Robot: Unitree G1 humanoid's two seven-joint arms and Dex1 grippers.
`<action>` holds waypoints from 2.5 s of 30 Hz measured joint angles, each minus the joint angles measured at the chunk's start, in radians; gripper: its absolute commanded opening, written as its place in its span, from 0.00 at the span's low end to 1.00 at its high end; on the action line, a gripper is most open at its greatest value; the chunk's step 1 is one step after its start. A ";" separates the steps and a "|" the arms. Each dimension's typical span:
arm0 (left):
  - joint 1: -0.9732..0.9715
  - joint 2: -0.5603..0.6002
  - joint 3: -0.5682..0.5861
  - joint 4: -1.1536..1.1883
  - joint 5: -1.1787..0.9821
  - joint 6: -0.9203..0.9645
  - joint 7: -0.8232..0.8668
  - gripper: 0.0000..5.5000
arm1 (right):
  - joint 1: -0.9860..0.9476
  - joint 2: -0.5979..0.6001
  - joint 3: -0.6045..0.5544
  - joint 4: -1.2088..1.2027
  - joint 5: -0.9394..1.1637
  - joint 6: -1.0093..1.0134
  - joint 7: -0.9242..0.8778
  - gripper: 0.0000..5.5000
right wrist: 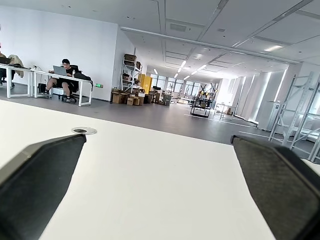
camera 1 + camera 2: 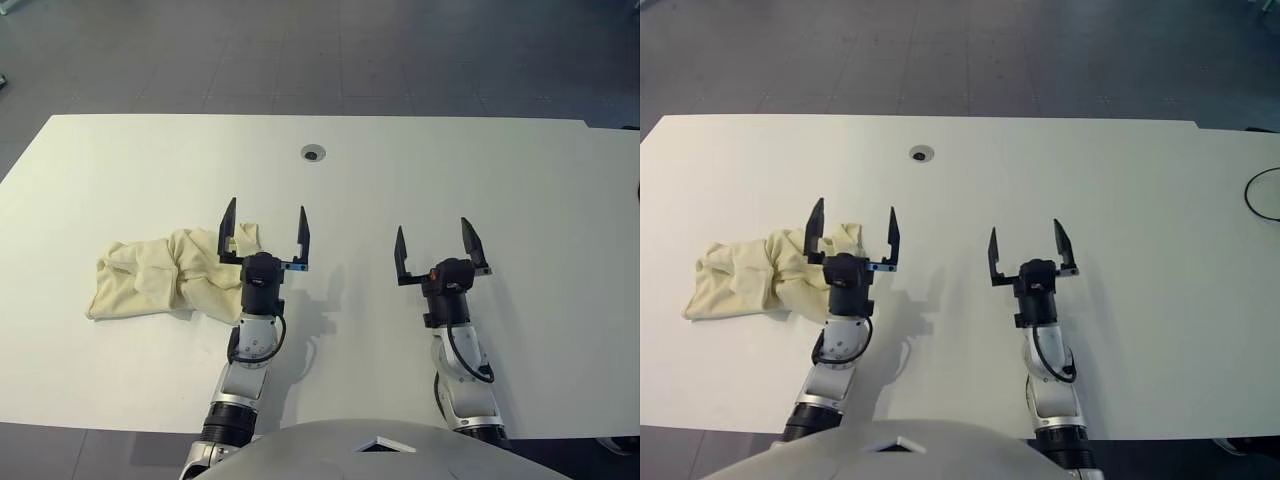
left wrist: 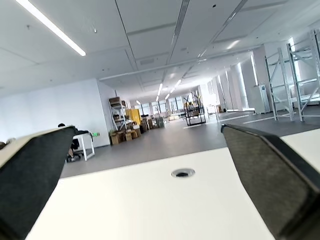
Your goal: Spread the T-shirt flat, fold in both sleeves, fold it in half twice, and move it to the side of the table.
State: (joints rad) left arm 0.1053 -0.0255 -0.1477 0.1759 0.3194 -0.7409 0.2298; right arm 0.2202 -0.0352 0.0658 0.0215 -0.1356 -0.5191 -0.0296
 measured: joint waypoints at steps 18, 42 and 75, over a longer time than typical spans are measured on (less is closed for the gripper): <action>-0.150 0.265 0.404 -0.075 0.157 0.246 0.209 0.98 | 0.032 0.001 0.000 -0.002 -0.007 -0.011 -0.016 0.98; -0.024 0.607 0.247 0.056 0.419 0.790 -0.058 0.98 | 0.119 -0.008 -0.018 -0.083 -0.016 0.002 -0.016 0.98; 0.150 0.082 -0.188 -0.305 0.080 0.841 -0.187 0.98 | 0.141 -0.058 -0.044 -0.205 0.031 0.098 0.064 0.98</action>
State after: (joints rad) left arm 0.2549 0.0563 -0.3356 -0.1291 0.3991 0.1002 0.0427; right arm 0.3614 -0.0927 0.0221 -0.1831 -0.1045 -0.4210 0.0345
